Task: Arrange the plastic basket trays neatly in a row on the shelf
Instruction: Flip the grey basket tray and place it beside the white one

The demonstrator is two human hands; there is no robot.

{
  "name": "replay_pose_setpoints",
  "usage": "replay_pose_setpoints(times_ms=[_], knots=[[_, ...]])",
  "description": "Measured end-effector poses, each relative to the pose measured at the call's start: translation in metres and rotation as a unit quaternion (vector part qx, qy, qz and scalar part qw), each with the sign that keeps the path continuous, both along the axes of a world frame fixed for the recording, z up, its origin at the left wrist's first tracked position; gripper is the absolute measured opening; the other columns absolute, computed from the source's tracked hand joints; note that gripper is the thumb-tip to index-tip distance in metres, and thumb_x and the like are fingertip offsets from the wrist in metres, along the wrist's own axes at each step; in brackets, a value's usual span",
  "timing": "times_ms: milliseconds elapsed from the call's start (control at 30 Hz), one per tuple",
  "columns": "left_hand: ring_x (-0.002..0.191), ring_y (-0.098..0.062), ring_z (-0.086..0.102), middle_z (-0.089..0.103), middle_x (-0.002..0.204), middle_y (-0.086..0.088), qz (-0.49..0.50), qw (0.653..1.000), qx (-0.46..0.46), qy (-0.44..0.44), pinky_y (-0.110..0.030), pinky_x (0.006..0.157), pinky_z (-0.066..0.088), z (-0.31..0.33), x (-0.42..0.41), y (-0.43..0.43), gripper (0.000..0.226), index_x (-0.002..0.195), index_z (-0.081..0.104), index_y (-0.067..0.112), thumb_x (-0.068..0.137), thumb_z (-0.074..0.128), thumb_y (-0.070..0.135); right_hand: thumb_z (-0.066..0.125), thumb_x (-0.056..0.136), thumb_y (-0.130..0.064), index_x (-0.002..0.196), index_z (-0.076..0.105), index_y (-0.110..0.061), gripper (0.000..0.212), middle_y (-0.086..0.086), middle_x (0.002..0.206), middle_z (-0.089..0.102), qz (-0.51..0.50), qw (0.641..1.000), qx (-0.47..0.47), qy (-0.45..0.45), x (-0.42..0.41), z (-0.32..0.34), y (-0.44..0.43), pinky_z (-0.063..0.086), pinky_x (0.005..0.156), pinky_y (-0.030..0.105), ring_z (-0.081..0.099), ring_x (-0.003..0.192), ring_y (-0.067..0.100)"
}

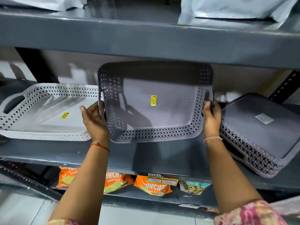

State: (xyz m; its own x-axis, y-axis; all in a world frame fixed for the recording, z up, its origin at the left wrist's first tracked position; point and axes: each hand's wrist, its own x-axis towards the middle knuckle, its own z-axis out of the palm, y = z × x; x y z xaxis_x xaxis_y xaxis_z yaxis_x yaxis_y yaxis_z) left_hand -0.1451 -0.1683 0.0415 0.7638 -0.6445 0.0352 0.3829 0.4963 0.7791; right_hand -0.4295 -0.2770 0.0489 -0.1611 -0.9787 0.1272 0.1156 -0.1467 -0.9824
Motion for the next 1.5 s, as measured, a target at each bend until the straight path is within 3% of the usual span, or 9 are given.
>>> replay_pose_setpoints(times_ms=[167, 333, 467, 633, 833, 967, 1167, 1333, 1500], knots=[[0.048, -0.011, 0.066, 0.069, 0.047, 0.000, -0.085, 0.996, 0.020, -0.024, -0.016, 0.053, 0.051, 0.039, 0.009, -0.023, 0.082, 0.062, 0.068, 0.007, 0.093, 0.009, 0.056, 0.045, 0.093, -0.037, 0.115, 0.054, -0.011, 0.035, 0.010, 0.103, 0.061, 0.001, 0.987, 0.014, 0.162, -0.003, 0.021, -0.021, 0.045, 0.079, 0.030, 0.053, 0.090, 0.020], [0.045, -0.006, 0.067, 0.070, 0.046, 0.004, -0.208, 0.969, 0.122, -0.062, -0.010, 0.043, 0.049, 0.039, 0.003, -0.028, 0.100, 0.041, 0.073, 0.016, 0.090, -0.003, 0.058, 0.043, 0.093, -0.040, 0.084, 0.058, -0.020, 0.027, 0.020, 0.098, 0.062, 0.075, 0.965, 0.107, 0.229, -0.005, 0.004, -0.037, 0.045, 0.093, 0.047, 0.058, 0.097, 0.034], [0.054, -0.008, 0.071, 0.074, 0.054, 0.002, -0.241, 0.957, 0.157, -0.040, -0.026, 0.064, 0.051, 0.025, 0.011, -0.031, 0.099, 0.044, 0.074, 0.018, 0.088, -0.003, 0.063, 0.044, 0.090, -0.048, 0.109, 0.057, -0.009, 0.045, 0.021, 0.096, 0.065, 0.069, 0.953, 0.135, 0.262, -0.003, -0.012, -0.041, 0.049, 0.092, 0.050, 0.060, 0.094, 0.037], [0.050, -0.003, 0.069, 0.072, 0.049, 0.007, -0.228, 0.956, 0.171, -0.075, -0.015, 0.053, 0.054, 0.021, 0.009, -0.035, 0.098, 0.036, 0.070, 0.021, 0.091, -0.003, 0.056, 0.042, 0.090, -0.046, 0.108, 0.056, -0.008, 0.045, 0.010, 0.080, 0.056, 0.045, 0.936, 0.133, 0.321, -0.001, -0.018, -0.046, 0.040, 0.075, 0.035, 0.048, 0.081, 0.023], [0.131, -0.021, 0.045, 0.050, 0.141, -0.010, -0.076, 0.951, 0.253, -0.160, -0.032, 0.113, 0.031, 0.006, 0.005, -0.031, 0.067, 0.131, 0.050, 0.008, 0.093, 0.021, 0.055, 0.046, 0.093, -0.039, 0.134, 0.039, -0.008, 0.052, 0.020, 0.119, 0.059, 0.018, 0.924, 0.040, 0.380, -0.002, -0.010, -0.027, 0.046, 0.096, 0.044, 0.056, 0.111, 0.037], [0.133, -0.017, 0.041, 0.046, 0.144, -0.010, -0.021, 0.945, 0.187, -0.267, -0.036, 0.115, 0.031, 0.023, -0.042, -0.037, 0.056, 0.134, 0.046, 0.011, 0.094, 0.031, 0.046, 0.051, 0.088, -0.038, 0.144, 0.029, -0.009, 0.066, 0.018, 0.154, 0.023, -0.023, 0.827, -0.143, 0.543, -0.024, 0.003, -0.008, 0.019, 0.117, 0.046, 0.021, 0.143, 0.033], [0.144, -0.017, 0.018, 0.026, 0.154, -0.012, -0.095, 0.922, 0.117, -0.356, -0.021, 0.117, 0.014, 0.027, -0.170, -0.058, 0.045, 0.140, 0.033, 0.004, 0.099, 0.032, 0.020, 0.063, 0.083, -0.027, 0.141, 0.035, -0.020, 0.065, 0.017, 0.154, 0.022, -0.025, 0.750, -0.204, 0.629, -0.105, 0.019, -0.017, 0.010, 0.116, 0.041, 0.020, 0.143, 0.035], [0.146, -0.018, 0.005, 0.015, 0.155, -0.003, -0.104, 0.898, 0.106, -0.415, 0.004, 0.106, -0.005, 0.004, -0.275, -0.062, 0.068, 0.144, 0.022, 0.004, 0.090, 0.030, 0.044, 0.054, 0.086, -0.041, 0.139, 0.040, -0.019, 0.059, 0.013, 0.156, 0.020, -0.023, 0.761, -0.160, 0.629, -0.179, 0.017, -0.030, 0.020, 0.116, 0.047, 0.021, 0.143, 0.033], [0.141, -0.005, -0.008, -0.004, 0.149, 0.010, -0.130, 0.918, 0.130, -0.352, -0.013, 0.114, -0.007, -0.018, -0.384, -0.048, 0.101, 0.146, 0.005, 0.013, 0.072, 0.023, 0.080, 0.045, 0.081, -0.047, 0.140, 0.038, -0.012, 0.069, 0.016, 0.153, 0.028, -0.081, 0.846, -0.077, 0.521, -0.251, 0.002, -0.046, 0.020, 0.115, 0.046, 0.023, 0.142, 0.034]])
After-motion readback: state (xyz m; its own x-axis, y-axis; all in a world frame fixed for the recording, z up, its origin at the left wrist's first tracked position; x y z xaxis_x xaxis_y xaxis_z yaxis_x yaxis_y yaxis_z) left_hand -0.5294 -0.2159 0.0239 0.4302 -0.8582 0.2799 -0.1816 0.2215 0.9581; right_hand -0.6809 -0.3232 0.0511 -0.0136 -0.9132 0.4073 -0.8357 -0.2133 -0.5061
